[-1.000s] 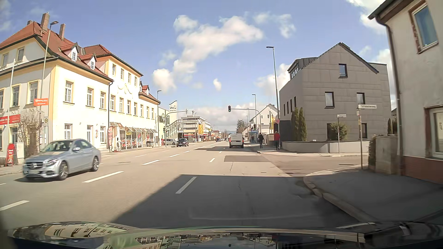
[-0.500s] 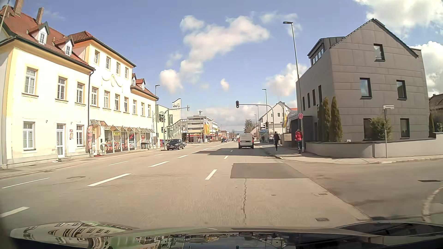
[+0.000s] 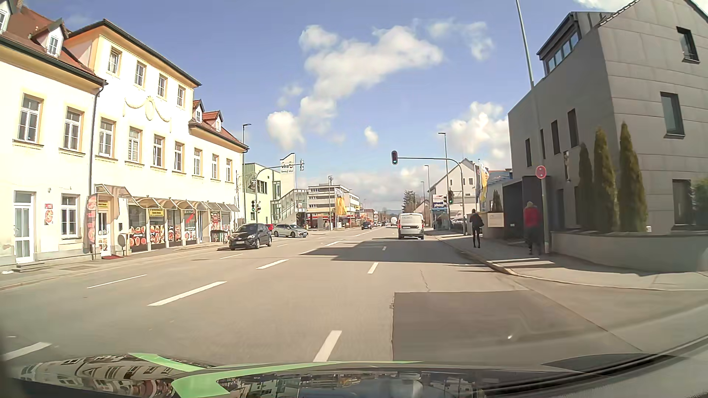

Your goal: Follow the waypoints while adhering to traffic rules and regulations

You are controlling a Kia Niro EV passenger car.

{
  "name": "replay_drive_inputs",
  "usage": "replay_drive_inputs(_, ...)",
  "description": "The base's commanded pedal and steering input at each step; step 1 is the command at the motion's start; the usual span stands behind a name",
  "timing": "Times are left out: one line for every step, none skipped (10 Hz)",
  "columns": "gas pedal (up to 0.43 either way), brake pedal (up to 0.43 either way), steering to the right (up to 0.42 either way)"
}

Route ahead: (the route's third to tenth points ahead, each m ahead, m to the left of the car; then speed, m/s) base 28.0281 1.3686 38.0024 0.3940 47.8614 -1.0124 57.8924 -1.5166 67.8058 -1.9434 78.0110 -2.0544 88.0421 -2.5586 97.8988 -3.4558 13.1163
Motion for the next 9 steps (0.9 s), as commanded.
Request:
replay_drive_inputs(0.130, 0.000, -0.013)
replay_drive_inputs(0.130, 0.000, -0.010)
replay_drive_inputs(0.130, 0.000, -0.006)
replay_drive_inputs(0.130, 0.000, -0.004)
replay_drive_inputs(0.130, 0.000, -0.001)
replay_drive_inputs(0.130, 0.000, 0.000)
replay_drive_inputs(0.130, 0.000, 0.001)
replay_drive_inputs(0.130, 0.000, 0.003)
replay_drive_inputs(0.130, 0.000, 0.004)
